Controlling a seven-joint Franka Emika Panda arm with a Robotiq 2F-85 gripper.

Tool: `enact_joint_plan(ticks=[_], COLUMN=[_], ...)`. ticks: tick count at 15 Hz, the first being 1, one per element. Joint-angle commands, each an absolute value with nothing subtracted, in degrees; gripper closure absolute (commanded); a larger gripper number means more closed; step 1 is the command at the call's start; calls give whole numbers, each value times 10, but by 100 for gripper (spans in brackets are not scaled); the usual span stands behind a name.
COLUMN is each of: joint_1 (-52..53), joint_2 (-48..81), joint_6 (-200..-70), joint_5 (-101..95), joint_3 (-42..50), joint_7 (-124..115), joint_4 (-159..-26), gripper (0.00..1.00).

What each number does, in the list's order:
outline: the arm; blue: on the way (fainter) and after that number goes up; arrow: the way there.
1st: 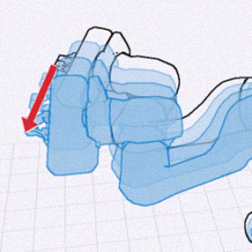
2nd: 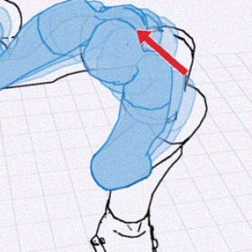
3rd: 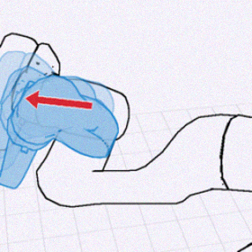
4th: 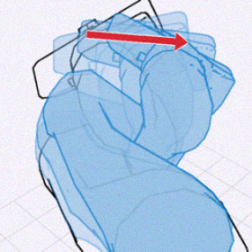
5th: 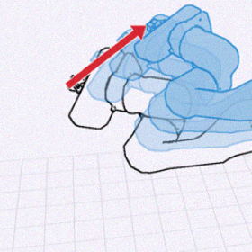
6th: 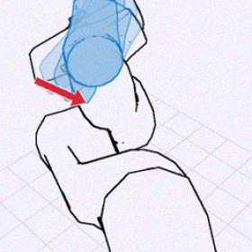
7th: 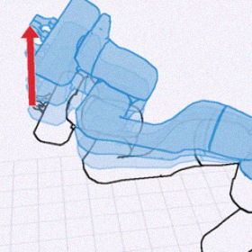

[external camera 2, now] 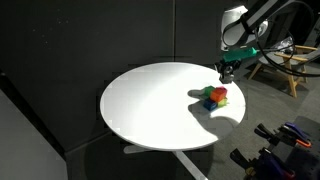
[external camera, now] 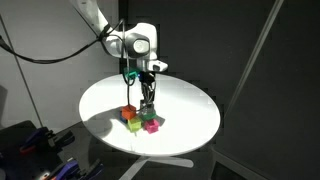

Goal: Pick up the gray block and put it on the left side of the stacked blocks on the table, move the gray block a little to the right

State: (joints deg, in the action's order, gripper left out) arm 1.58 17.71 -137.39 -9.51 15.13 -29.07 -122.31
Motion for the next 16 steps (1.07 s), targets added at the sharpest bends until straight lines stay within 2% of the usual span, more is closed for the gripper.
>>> enact_joint_plan(ticks=[1,16], joint_1=[10,6], joint_2=[120,25], joint_6=[-1374,-1404], joint_5=[-124,-166], joint_3=[135,75], joint_7=[-263,-215], joint_4=[-1268,-1374], gripper=[74,74])
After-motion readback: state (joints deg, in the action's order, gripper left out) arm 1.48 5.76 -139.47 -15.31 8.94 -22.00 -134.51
